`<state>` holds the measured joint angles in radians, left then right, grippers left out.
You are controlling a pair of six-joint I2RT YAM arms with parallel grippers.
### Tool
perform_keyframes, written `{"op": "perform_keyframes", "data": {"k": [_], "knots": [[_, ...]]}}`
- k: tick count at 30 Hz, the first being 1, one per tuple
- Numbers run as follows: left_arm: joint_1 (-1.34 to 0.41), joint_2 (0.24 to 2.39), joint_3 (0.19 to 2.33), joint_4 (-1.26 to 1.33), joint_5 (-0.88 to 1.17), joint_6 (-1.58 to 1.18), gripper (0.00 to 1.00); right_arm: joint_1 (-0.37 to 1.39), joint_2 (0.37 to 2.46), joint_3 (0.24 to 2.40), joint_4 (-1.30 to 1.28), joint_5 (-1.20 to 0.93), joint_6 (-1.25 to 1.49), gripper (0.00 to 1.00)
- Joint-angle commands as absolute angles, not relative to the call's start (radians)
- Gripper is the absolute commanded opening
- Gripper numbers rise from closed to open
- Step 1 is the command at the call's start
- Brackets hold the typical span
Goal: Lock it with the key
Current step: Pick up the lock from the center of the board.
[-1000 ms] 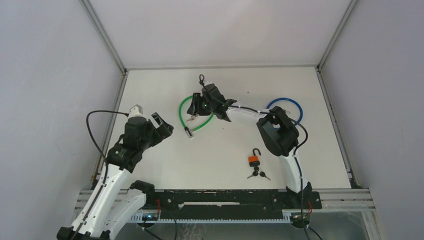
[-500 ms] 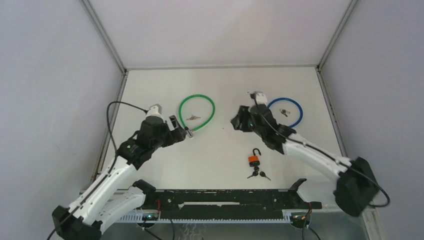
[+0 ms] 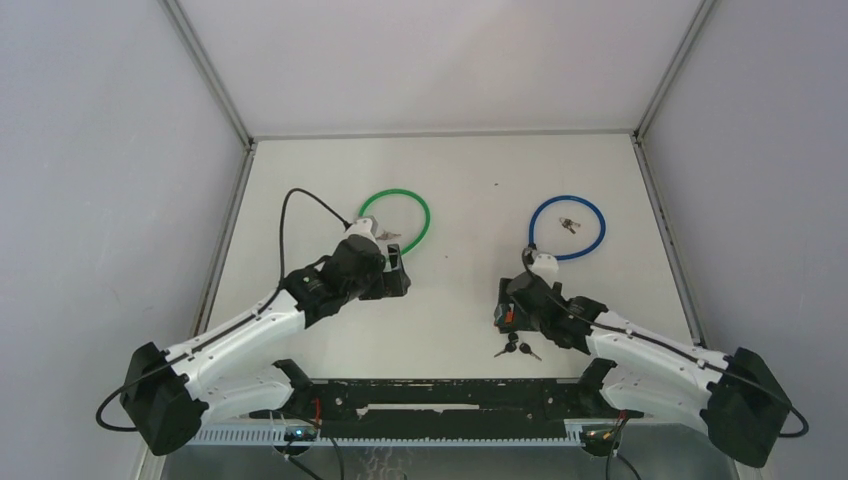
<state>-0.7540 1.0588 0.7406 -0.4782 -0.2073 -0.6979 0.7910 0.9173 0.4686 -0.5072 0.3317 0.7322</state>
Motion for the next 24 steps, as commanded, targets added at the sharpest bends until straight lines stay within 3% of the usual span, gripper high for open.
{"op": "perform_keyframes", "data": {"k": [1, 4, 11, 16, 20, 24], "knots": [[-0.773, 1.05, 0.811, -0.425, -0.23, -0.711, 0.96, 0.886, 1.001, 0.486, -0.461, 0.391, 0.766, 0.9], [-0.776, 1.037, 0.799, -0.428, -0.233, -0.715, 0.96, 0.921, 1.073, 0.501, -0.459, 0.409, 0.79, 0.88], [-0.777, 1.013, 0.779, -0.432, -0.241, -0.721, 0.96, 0.971, 1.199, 0.524, -0.43, 0.439, 0.792, 0.57], [-0.776, 0.999, 0.772, -0.431, -0.233, -0.722, 0.97, 0.971, 1.174, 0.532, -0.399, 0.426, 0.743, 0.27], [-0.774, 0.993, 0.773, -0.413, -0.195, -0.687, 0.98, 1.0, 1.074, 0.531, -0.292, 0.342, 0.532, 0.18], [-0.766, 1.016, 0.786, -0.369, -0.04, -0.611, 0.98, 1.051, 0.965, 0.524, -0.159, 0.128, 0.323, 0.12]]}}
